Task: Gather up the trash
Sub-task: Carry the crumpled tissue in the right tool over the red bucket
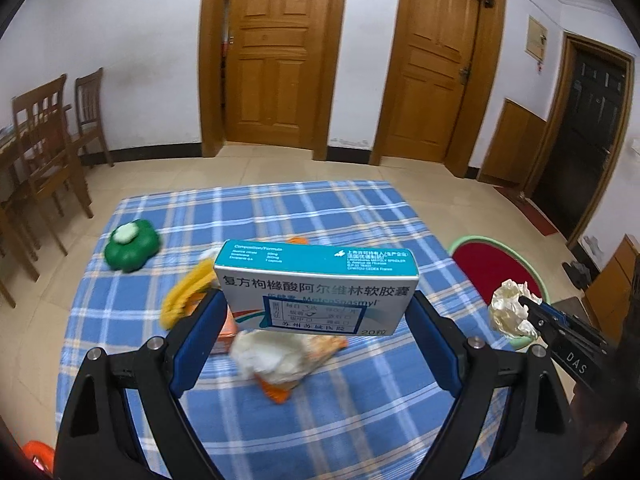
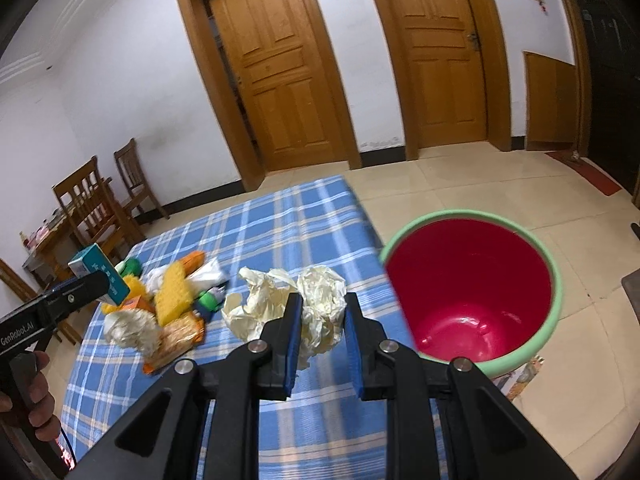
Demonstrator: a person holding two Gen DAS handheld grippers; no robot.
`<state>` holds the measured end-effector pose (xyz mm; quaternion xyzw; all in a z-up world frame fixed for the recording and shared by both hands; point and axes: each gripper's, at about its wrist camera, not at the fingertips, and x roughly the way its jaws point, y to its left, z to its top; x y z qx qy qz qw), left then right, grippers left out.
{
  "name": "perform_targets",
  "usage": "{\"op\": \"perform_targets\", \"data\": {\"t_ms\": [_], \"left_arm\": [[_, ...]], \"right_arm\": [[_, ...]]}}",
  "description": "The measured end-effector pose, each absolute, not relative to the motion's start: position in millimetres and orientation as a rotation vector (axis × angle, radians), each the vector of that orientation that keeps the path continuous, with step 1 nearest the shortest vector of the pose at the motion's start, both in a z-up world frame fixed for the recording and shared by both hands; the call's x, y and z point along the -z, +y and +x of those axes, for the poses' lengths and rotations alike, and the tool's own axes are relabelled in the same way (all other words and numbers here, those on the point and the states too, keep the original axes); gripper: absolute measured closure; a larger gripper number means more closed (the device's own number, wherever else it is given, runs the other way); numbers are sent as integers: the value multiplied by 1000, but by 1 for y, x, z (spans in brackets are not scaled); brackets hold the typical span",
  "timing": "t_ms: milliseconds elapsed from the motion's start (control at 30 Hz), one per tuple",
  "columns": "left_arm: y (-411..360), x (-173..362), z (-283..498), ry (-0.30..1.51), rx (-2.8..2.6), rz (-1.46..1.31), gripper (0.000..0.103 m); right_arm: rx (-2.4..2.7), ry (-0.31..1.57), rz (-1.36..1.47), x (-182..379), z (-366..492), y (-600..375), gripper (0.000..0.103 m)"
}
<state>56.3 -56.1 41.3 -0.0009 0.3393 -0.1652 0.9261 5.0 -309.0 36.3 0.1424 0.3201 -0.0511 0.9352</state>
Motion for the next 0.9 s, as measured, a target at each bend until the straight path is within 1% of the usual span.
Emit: {"op": "perform_targets", "data": {"t_ms": [500, 900], "left_arm": [[-154, -32, 87, 740, 474, 94, 13], [-236, 3, 115, 825, 554, 175, 13]], "right_arm": [[284, 693, 331, -15, 7, -388, 80], [353, 772, 371, 27, 23, -435, 78]]}}
